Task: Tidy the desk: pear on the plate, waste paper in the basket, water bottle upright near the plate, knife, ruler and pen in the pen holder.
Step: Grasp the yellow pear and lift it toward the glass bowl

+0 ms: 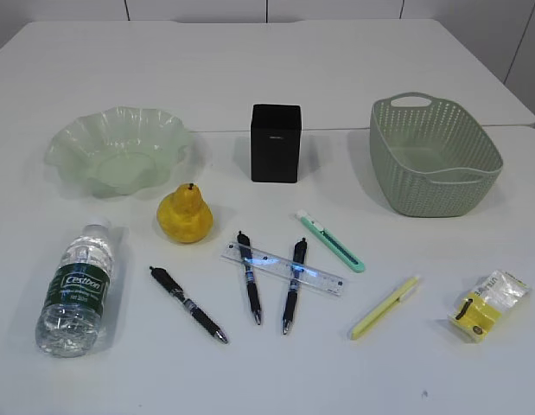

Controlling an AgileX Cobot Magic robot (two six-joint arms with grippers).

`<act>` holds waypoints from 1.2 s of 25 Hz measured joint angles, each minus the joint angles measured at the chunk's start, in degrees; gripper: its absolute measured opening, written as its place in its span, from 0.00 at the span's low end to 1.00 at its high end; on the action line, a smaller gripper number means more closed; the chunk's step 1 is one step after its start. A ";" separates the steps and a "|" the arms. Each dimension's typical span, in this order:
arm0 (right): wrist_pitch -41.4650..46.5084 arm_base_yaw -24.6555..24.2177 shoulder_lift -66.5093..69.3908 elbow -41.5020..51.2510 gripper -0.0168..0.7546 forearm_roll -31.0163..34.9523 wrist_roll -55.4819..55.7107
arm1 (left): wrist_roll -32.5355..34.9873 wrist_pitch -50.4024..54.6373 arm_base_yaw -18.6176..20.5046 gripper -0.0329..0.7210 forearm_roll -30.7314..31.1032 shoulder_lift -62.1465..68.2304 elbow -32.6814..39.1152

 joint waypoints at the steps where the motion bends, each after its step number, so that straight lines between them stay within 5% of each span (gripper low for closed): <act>1: 0.00 0.00 0.00 0.00 0.74 0.00 0.00 | 0.00 0.00 0.00 0.57 0.00 0.00 0.00; 30: 0.00 0.00 0.00 0.00 0.74 0.00 0.00 | 0.00 0.00 0.00 0.57 -2.63 0.00 0.00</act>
